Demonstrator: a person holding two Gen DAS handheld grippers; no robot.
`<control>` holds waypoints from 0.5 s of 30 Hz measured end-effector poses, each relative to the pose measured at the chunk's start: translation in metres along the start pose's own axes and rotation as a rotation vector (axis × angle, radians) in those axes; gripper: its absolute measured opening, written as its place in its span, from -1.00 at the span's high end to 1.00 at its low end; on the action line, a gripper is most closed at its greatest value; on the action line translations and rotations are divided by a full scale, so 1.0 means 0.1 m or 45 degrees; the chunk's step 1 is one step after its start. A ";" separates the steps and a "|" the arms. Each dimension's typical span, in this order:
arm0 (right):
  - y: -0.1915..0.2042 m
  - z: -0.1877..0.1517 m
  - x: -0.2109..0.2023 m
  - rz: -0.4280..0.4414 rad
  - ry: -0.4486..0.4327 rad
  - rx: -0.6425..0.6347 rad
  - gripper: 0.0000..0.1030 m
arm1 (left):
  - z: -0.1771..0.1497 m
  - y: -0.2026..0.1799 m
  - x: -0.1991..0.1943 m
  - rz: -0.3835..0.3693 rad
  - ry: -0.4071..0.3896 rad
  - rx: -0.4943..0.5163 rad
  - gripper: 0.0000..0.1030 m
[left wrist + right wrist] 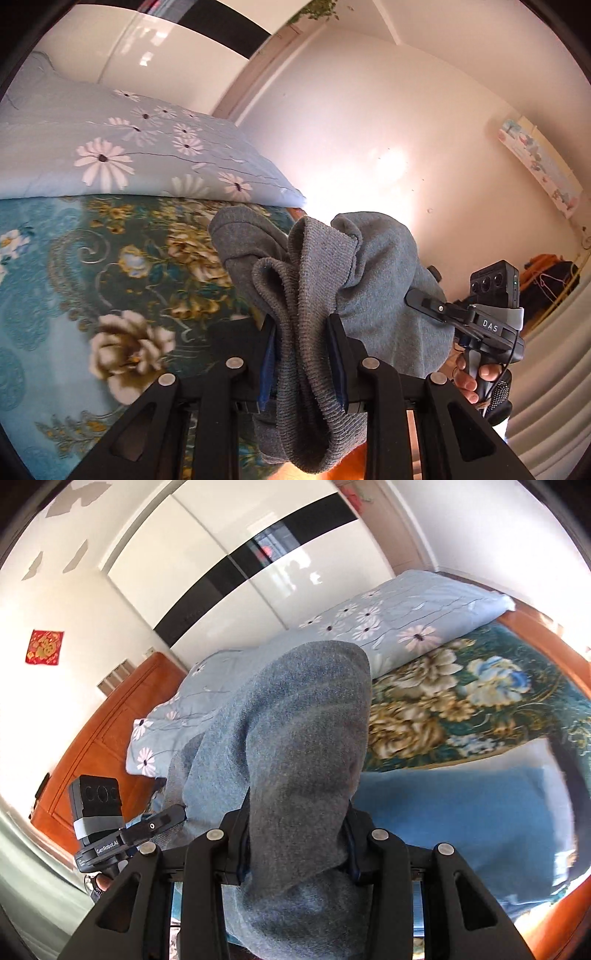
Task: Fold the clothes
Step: 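Lift the folded sweatshirt with both grippers and carry it to the garment stack, then lower the folded sweatshirt onto the stack and open both grippers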
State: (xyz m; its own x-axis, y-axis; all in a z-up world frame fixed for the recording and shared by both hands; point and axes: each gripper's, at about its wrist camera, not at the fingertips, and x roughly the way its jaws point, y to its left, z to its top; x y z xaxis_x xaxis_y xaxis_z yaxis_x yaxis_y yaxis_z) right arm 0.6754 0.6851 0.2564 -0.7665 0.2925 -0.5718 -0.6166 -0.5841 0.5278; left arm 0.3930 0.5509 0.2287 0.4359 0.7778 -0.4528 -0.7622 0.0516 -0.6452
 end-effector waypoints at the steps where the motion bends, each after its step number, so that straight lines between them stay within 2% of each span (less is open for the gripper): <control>1: -0.15 0.07 -0.13 -0.032 -0.009 0.007 0.22 | 0.02 -0.11 0.15 -0.019 0.018 0.005 0.45; 7: -0.98 0.30 -0.52 -0.170 0.007 0.047 0.22 | -0.05 -0.45 0.99 -0.038 0.132 0.035 0.44; 9: -1.28 0.26 -0.51 -0.198 0.016 0.046 0.22 | -0.17 -0.46 1.22 -0.016 0.159 0.047 0.40; 12: -1.72 0.09 -0.28 -0.209 0.061 0.116 0.21 | -0.33 -0.33 1.48 0.086 0.170 0.058 0.35; 15: -2.00 -0.11 -0.06 -0.182 0.066 0.185 0.14 | -0.41 -0.18 1.55 0.093 0.170 0.052 0.26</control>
State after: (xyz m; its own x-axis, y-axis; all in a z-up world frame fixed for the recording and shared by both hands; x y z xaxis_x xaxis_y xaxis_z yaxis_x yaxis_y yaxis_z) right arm 0.8055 0.7922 0.1474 -0.6614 0.3227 -0.6771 -0.7408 -0.4228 0.5221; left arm 0.4942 0.6450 0.1444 0.4366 0.6902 -0.5771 -0.8118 0.0258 -0.5833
